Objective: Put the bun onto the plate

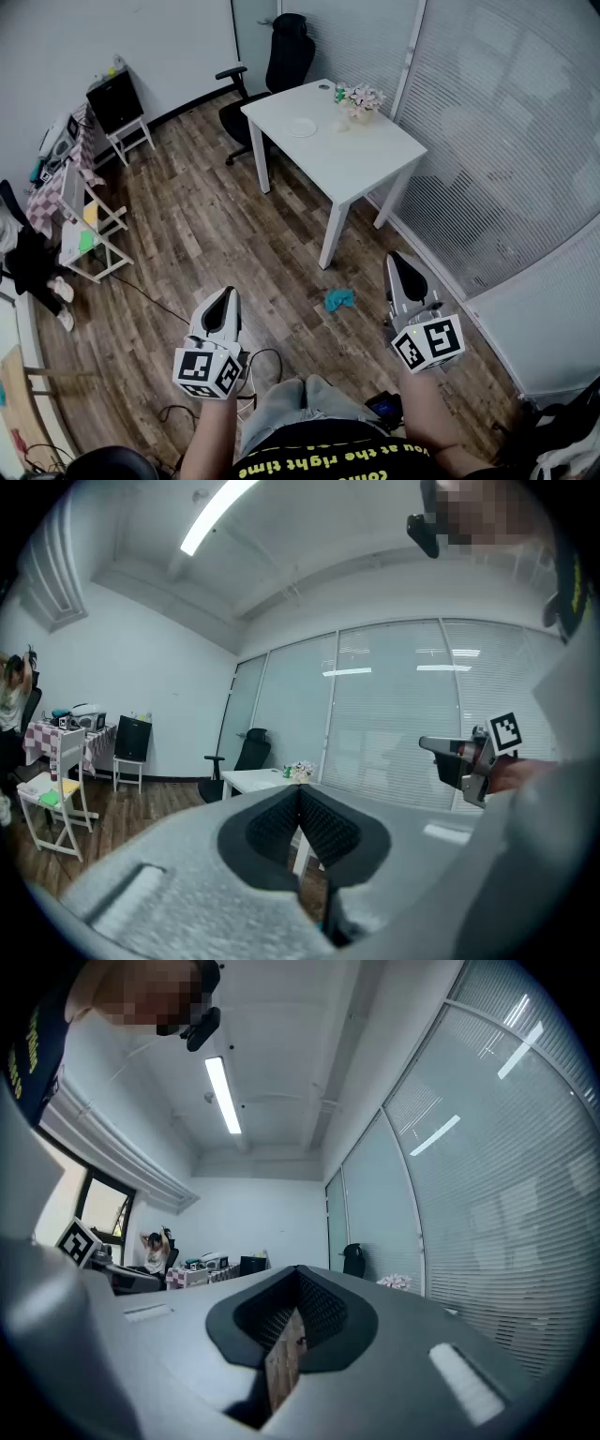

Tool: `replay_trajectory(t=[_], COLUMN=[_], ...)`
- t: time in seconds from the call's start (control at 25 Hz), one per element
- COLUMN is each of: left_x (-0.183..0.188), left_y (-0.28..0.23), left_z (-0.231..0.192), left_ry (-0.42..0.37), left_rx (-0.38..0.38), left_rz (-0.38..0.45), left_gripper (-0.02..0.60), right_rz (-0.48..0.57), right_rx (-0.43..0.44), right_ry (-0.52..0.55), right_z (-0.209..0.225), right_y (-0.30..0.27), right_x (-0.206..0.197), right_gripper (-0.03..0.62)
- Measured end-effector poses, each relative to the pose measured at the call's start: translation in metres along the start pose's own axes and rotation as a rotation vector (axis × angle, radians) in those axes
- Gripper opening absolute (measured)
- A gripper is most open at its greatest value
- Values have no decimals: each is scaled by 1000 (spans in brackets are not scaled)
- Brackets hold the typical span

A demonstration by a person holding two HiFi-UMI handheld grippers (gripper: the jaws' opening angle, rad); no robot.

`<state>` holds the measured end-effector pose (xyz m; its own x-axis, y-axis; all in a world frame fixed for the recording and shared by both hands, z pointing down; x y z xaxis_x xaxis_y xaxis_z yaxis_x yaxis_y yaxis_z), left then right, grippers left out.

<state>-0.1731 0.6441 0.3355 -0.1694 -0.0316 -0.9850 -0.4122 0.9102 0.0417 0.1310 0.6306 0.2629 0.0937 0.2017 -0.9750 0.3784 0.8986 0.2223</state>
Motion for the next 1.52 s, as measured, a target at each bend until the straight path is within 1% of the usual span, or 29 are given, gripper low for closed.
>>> replay_trajectory(t=[0.24, 0.52, 0.88, 1.12, 1.32, 1.52], left_x=[21, 29, 26, 20, 17, 16], left_y=[-3, -8, -18, -29, -40, -55], left_z=[-6, -3, 9, 16, 13, 3], left_ry=[-41, -50, -60, -54, -49, -55], left_rx=[7, 17, 43, 55, 59, 65], left_rz=[25, 42, 48, 52, 50, 49], left_gripper=[0, 0, 0, 0, 0, 0], right_rz=[-3, -5, 5, -6, -23, -29], right_rx=[-10, -14, 50, 70, 95, 96], right_ry=[3, -11, -61, -63, -66, -69], right_z=[4, 8, 17, 26, 29, 38], right_y=[3, 6, -3, -12, -22, -33], right_x=[2, 0, -15, -21, -24, -29], right_gripper=[5, 5, 6, 6, 6, 6])
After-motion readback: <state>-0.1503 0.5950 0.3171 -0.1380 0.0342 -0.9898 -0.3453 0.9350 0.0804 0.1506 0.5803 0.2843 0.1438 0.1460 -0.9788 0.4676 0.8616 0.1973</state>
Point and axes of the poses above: the fingertips, and each gripper's own axes: y backward along the fingers, z to its right, x out of its top, the point moved 4 cm from there along y, backward along the fingers, and after that the axes turned 9 degrees about z, right-handed, at the moved point
